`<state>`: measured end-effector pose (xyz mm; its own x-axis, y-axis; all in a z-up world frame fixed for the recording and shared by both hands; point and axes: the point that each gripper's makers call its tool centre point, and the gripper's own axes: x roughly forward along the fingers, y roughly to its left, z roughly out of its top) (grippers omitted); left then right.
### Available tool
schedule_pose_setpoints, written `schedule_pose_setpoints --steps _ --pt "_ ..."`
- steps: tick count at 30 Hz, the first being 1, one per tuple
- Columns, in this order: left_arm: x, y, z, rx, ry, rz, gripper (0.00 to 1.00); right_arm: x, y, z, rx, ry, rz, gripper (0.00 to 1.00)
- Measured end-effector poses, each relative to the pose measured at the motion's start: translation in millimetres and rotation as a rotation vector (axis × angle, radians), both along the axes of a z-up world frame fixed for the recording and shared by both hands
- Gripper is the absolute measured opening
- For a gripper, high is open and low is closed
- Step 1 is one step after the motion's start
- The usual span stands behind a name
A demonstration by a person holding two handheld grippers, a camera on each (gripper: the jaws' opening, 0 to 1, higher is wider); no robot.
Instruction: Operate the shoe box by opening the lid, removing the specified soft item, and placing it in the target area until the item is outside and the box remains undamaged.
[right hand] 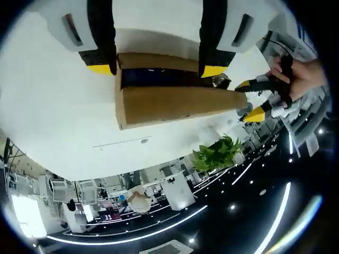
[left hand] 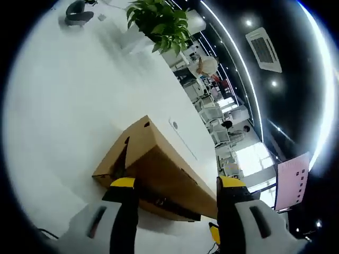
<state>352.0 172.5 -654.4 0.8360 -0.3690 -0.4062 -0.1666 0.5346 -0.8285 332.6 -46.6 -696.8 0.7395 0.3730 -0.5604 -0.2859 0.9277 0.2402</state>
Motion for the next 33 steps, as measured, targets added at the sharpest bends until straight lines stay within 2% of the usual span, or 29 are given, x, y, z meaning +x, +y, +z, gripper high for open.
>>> schedule_pose_setpoints --steps 2,6,12,16,18,23,25,28,30,33 --pt "2.5 -0.9 3.3 -0.007 -0.011 -0.003 0.6 1.7 -10.0 -7.5 -0.084 0.006 -0.004 0.62" --pt "4.0 -2.3 7.0 0.024 -0.028 -0.022 0.6 7.3 -12.3 -7.3 -0.083 -0.008 -0.005 0.58" --pt "1.8 -2.1 5.9 0.033 -0.028 -0.034 0.61 17.0 -15.2 -4.4 -0.096 -0.033 -0.016 0.55" --pt "0.6 -3.5 7.1 0.053 -0.035 -0.052 0.62 23.6 -16.0 -7.9 -0.131 -0.016 -0.001 0.54" --pt "-0.4 -4.4 7.2 0.048 -0.033 -0.056 0.63 28.8 -18.6 -4.3 -0.141 -0.035 -0.006 0.5" --pt "-2.6 -4.9 2.7 0.032 -0.027 -0.062 0.65 46.2 -18.5 8.0 -0.174 -0.089 0.012 0.5" --pt "-3.3 -5.7 3.9 0.017 -0.039 -0.061 0.64 49.7 -15.2 11.2 -0.169 -0.091 0.001 0.5" --pt "-3.8 -7.2 11.5 0.012 -0.072 -0.077 0.64 56.1 -11.2 16.1 -0.216 -0.14 0.034 0.51" --pt "-4.6 -6.9 15.0 0.026 -0.089 -0.094 0.65 57.9 -9.0 13.8 -0.211 -0.132 0.044 0.51" --pt "-5.5 -10.4 21.7 -0.008 -0.12 -0.122 0.66 60.9 -10.4 13.4 -0.221 -0.135 0.045 0.51"
